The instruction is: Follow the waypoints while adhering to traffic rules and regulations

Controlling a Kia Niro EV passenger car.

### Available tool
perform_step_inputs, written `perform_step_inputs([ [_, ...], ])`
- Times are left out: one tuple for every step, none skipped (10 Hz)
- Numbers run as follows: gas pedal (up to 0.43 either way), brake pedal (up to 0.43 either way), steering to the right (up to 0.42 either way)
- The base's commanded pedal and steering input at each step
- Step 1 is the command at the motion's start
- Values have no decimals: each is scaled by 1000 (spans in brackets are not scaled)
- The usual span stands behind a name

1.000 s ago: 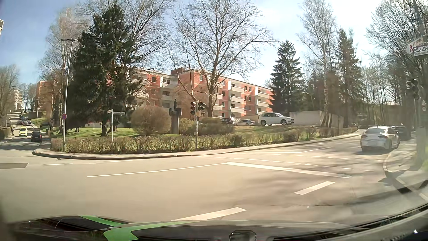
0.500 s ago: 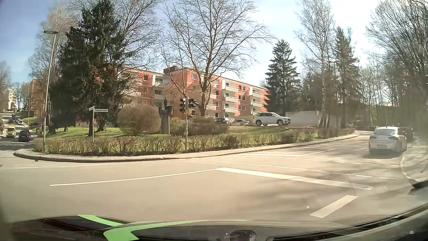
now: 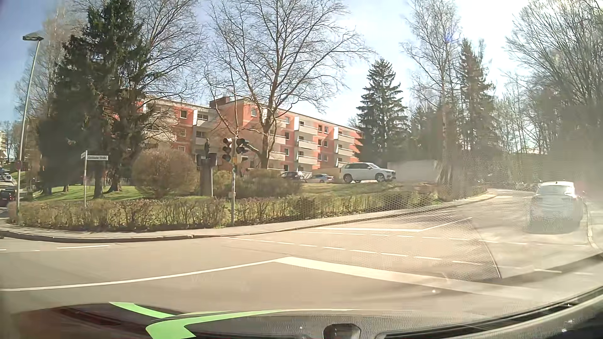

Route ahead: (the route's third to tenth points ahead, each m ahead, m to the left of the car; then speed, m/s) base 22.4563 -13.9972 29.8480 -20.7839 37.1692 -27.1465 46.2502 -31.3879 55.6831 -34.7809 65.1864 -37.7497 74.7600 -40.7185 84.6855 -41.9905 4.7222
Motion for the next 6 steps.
perform_step_inputs([
  [319,0,164],
  [319,0,183],
  [319,0,198],
  [319,0,211],
  [319,0,221],
  [319,0,228],
])
